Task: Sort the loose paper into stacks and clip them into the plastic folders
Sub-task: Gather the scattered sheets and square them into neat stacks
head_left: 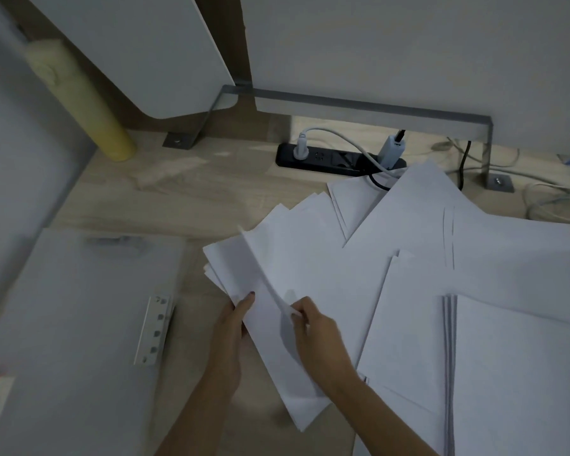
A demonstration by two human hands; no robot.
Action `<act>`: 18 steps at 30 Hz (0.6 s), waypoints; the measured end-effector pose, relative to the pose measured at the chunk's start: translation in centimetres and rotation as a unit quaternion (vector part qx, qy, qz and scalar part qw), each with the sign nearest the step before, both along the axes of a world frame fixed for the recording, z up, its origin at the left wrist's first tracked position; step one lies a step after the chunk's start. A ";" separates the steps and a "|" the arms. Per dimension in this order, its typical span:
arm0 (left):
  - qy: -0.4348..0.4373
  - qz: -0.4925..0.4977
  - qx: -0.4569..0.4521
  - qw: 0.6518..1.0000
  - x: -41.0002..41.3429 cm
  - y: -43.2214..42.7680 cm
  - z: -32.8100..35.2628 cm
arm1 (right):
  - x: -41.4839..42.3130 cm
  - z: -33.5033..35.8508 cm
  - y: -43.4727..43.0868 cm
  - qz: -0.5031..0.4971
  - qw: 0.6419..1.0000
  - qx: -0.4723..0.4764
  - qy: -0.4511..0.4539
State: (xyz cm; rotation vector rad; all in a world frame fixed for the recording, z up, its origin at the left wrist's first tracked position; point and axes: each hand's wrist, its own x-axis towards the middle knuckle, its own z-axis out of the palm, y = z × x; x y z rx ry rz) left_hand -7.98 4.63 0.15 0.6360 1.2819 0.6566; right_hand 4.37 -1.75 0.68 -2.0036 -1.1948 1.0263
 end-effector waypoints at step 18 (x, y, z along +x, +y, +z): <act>0.129 -0.029 0.163 0.978 -7.7 4.4 5.0 | 3.8 0.7 0.3 -0.104 0.990 -0.028 0.094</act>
